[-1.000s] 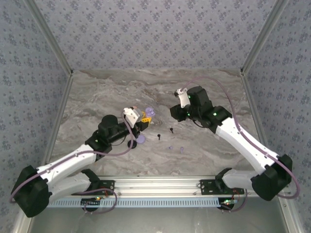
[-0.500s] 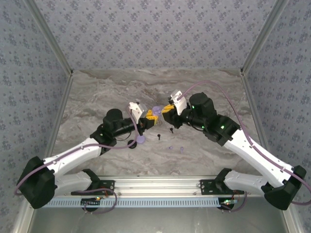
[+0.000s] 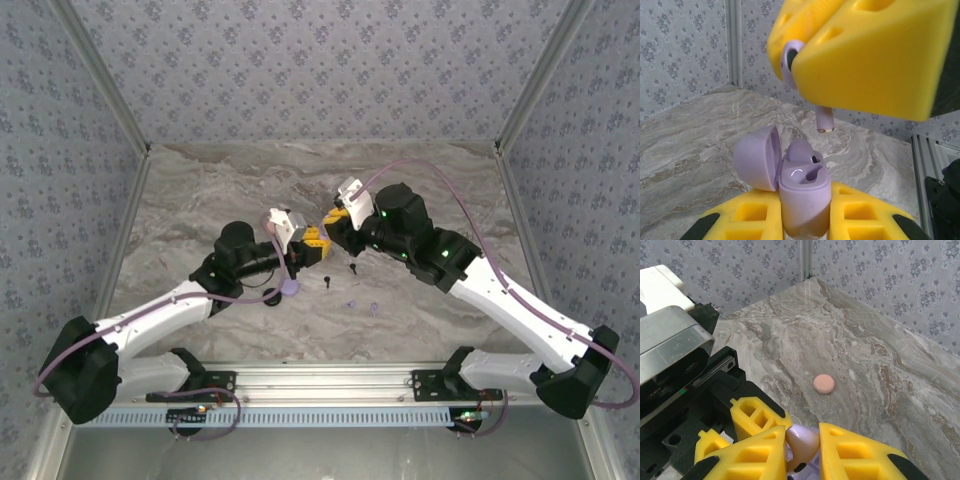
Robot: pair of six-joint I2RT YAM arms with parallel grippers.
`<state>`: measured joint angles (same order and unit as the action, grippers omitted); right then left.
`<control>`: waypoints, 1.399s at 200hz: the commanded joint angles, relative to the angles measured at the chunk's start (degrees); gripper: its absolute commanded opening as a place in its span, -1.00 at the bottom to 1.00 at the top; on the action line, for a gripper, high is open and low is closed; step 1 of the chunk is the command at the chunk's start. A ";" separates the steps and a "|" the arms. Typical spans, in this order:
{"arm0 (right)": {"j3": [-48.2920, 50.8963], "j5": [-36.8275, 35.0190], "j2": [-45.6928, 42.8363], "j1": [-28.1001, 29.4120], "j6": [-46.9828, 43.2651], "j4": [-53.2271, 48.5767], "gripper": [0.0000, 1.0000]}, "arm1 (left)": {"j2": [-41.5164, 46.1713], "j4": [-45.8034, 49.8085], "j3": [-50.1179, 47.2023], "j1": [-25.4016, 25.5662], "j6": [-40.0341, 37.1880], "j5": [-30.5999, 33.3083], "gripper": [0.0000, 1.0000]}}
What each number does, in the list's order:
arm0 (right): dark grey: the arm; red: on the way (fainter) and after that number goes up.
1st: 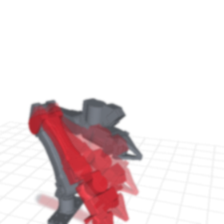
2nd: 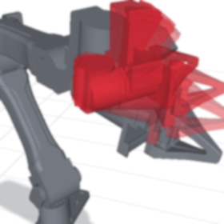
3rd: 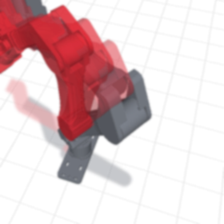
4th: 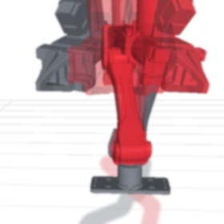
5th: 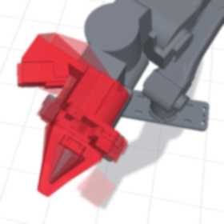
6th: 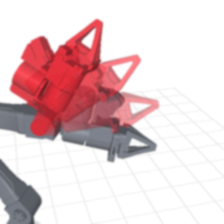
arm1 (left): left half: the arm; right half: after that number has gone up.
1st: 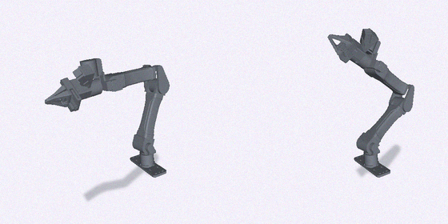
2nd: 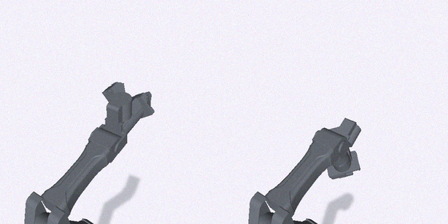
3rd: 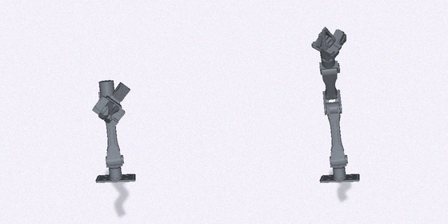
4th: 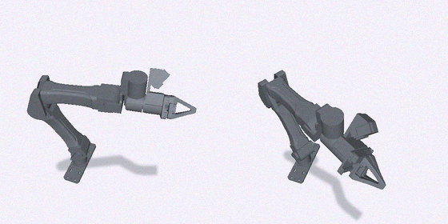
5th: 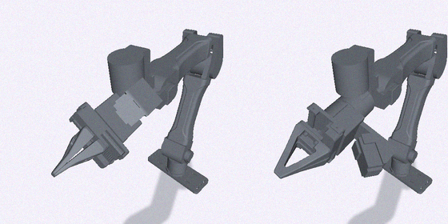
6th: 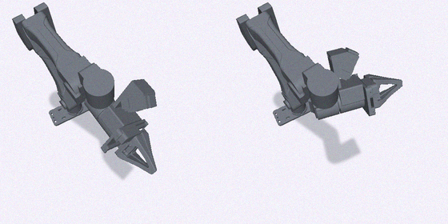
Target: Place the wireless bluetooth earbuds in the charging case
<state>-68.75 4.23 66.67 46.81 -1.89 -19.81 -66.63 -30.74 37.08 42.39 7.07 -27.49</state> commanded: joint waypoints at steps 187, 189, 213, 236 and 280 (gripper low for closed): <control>2.85 -1.97 0.55 0.43 -0.48 0.25 -0.54 | 0.02 -5.56 1.67 -0.19 2.25 -1.43 -1.00; 2.95 -2.06 0.56 0.47 -0.48 0.22 -0.54 | 0.01 -5.60 1.65 -0.22 2.25 -1.45 -1.00; 3.14 -2.03 0.70 0.32 -0.40 0.25 -0.54 | 0.01 -5.65 1.65 -0.20 2.20 -1.45 -1.00; 3.36 -2.11 0.82 0.26 -0.39 0.41 -0.54 | 0.01 -5.78 1.58 -0.28 2.33 -1.60 -1.00; 3.44 -1.99 1.24 0.06 -0.31 0.77 -0.53 | -0.18 -6.86 1.59 -0.21 3.03 -2.70 -1.00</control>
<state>-66.24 3.14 67.29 46.87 -2.02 -18.55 -66.87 -32.86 37.08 42.37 9.37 -27.73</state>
